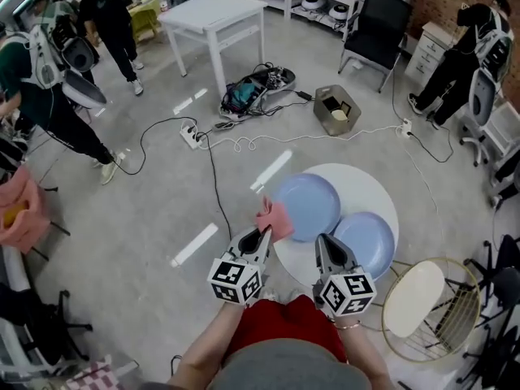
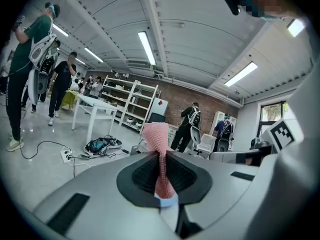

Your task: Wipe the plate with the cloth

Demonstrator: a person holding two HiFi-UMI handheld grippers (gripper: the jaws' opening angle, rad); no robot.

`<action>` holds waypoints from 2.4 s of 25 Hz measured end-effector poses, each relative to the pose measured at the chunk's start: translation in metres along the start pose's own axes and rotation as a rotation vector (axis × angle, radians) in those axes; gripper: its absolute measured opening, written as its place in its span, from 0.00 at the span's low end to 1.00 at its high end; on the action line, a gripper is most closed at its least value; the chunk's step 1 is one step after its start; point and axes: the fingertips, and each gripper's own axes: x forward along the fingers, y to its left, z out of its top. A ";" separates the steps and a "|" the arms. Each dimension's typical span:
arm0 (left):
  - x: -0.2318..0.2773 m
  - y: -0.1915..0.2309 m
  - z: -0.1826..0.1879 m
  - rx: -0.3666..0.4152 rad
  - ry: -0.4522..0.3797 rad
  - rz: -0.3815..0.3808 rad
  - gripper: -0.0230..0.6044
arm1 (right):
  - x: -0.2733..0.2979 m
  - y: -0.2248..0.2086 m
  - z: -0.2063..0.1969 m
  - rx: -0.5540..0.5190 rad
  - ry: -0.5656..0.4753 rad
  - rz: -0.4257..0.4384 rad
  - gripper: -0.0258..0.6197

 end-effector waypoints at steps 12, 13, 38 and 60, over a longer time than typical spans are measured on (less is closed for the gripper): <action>0.067 0.001 -0.014 0.017 0.085 0.012 0.09 | 0.024 -0.069 0.007 0.042 0.024 -0.047 0.09; 0.073 0.001 -0.014 0.017 0.092 0.012 0.09 | 0.026 -0.075 0.007 0.048 0.026 -0.051 0.09; 0.201 0.026 -0.045 0.093 0.332 -0.220 0.09 | 0.089 -0.137 -0.002 0.195 0.046 -0.267 0.09; 0.266 -0.037 -0.115 0.082 0.671 -0.643 0.09 | 0.082 -0.157 -0.013 0.319 0.046 -0.558 0.09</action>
